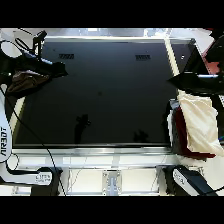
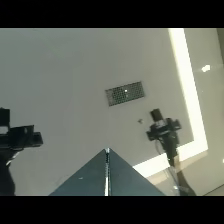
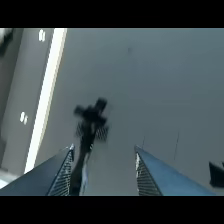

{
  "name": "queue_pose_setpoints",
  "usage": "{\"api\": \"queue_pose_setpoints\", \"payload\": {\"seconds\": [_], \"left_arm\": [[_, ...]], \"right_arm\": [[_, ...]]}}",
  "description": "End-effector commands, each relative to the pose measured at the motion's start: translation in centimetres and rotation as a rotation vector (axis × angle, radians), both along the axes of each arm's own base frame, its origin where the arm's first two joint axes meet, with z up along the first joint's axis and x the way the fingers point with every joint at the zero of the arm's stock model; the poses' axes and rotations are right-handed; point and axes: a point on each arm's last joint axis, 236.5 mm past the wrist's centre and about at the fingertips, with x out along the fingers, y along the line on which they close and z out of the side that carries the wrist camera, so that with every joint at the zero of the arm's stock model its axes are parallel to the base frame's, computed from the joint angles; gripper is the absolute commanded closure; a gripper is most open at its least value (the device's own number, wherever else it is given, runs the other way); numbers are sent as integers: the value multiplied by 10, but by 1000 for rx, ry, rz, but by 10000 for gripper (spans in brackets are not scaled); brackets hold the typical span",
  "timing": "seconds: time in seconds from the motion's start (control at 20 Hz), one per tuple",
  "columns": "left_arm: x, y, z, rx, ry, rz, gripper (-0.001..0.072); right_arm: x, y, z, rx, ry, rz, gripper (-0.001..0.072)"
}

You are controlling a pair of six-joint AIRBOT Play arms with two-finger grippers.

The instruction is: Fold the shirts.

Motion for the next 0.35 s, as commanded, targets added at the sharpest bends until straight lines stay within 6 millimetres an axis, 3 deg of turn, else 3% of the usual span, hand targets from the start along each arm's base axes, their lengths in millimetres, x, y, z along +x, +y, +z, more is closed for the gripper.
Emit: {"api": "queue_pose_setpoints", "payload": {"seconds": [0.0,0.3], "left_arm": [[0,-1,0,-6,0,-1,694],[0,-1,0,-6,0,-1,694]], "right_arm": [[0,23,-14,-10,36,70,274],[0,22,-14,-15,34,67,274]]}}
